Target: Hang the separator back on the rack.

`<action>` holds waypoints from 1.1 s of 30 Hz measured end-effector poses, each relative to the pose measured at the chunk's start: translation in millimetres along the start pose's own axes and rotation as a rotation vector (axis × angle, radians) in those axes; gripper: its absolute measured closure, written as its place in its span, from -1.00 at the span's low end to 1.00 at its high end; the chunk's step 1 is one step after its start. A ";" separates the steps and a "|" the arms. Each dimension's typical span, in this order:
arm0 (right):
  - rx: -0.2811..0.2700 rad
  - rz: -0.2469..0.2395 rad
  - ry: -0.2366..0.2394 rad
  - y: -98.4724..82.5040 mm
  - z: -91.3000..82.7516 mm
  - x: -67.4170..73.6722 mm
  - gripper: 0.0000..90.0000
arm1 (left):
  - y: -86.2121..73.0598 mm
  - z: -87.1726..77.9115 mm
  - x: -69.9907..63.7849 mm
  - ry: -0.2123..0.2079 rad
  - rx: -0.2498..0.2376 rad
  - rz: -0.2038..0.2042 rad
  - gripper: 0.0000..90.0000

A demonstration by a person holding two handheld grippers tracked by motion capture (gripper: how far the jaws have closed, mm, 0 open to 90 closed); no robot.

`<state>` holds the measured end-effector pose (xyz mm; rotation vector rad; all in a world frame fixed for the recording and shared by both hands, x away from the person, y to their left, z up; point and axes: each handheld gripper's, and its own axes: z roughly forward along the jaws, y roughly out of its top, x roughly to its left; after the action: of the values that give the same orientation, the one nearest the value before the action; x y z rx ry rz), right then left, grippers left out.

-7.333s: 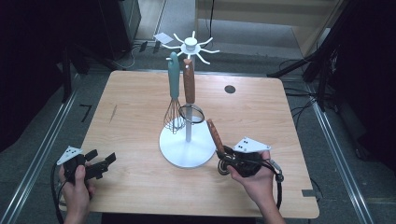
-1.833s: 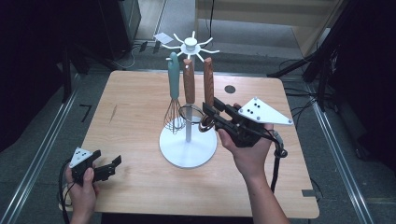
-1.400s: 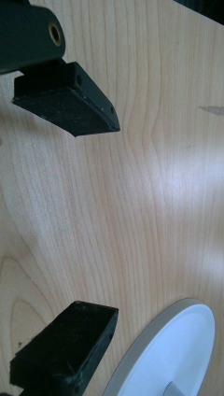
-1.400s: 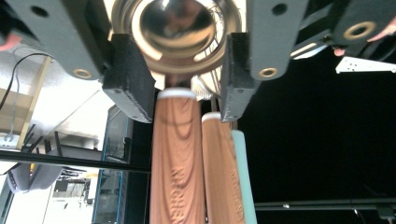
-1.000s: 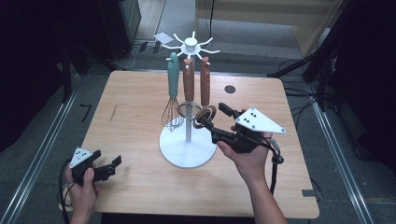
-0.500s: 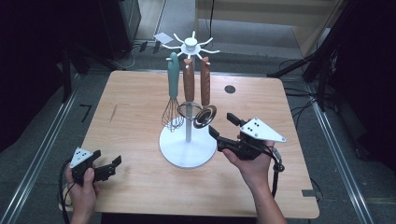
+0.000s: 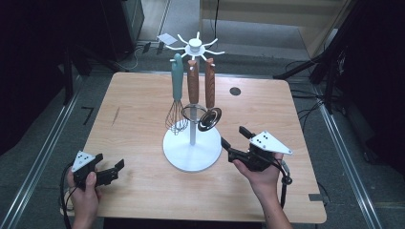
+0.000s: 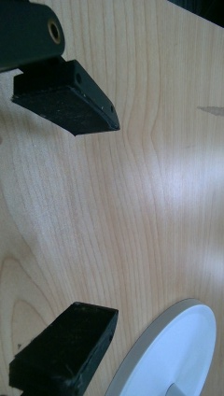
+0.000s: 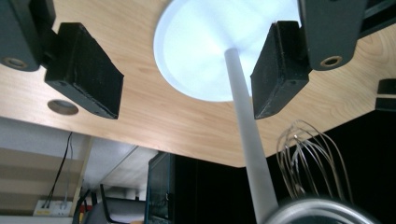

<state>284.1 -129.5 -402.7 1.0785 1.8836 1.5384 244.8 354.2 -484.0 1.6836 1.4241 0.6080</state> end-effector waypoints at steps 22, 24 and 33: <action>0.083 0.043 -0.119 -50.7 -17.3 -38.3 -0.42 | 0.1 0.7 -0.2 -0.020 0.008 0.009 -1.00; 0.087 0.041 -0.123 -53.3 -20.1 -41.6 -0.42 | 0.0 0.6 -0.2 -0.019 0.008 0.010 -1.00; 0.108 0.081 -0.183 -68.7 -37.9 -60.8 -0.40 | 0.1 0.3 -0.8 -0.014 0.010 0.016 -1.00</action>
<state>271.2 -205.0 -465.9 1.3121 1.8348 1.3425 244.9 353.3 -483.9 1.7059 1.4072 0.5982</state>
